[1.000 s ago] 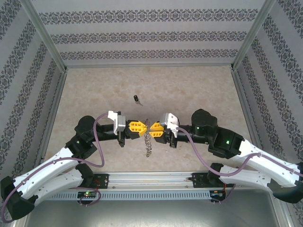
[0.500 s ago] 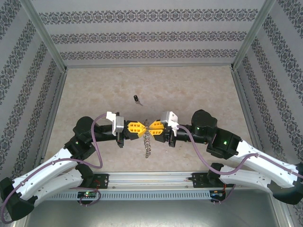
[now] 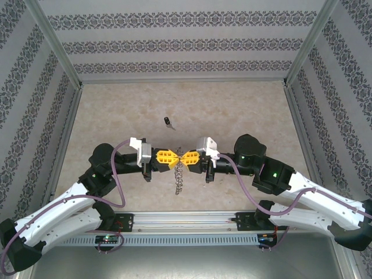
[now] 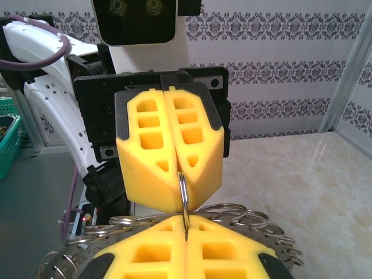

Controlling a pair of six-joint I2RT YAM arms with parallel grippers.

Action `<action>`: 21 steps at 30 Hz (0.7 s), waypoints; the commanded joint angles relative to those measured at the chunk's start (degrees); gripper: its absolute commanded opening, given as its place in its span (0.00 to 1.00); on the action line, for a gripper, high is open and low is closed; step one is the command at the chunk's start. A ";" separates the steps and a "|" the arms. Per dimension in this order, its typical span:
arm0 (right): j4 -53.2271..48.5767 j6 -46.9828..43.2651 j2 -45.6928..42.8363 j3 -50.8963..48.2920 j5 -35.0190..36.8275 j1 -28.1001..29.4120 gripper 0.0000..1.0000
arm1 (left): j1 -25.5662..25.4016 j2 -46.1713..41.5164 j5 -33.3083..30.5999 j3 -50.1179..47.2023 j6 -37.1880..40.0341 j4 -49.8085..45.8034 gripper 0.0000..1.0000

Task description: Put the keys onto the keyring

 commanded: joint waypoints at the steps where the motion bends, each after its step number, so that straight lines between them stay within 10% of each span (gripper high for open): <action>1: 1.01 -0.40 -0.21 0.08 -0.20 -0.38 0.00 | -0.09 -0.84 1.02 1.43 2.14 -1.66 0.00; 4: -1.62 -1.56 -0.98 1.05 1.12 -0.37 0.00 | -0.09 -1.25 -1.02 3.11 6.31 -9.86 0.04; 9: -14.63 -5.82 0.31 6.89 6.45 -0.38 0.00 | -0.09 -1.69 -5.15 7.17 14.77 -25.17 0.38; 21: -38.83 -13.40 12.16 21.84 12.27 0.56 0.00 | -0.09 0.35 -8.57 13.82 24.70 -40.26 0.34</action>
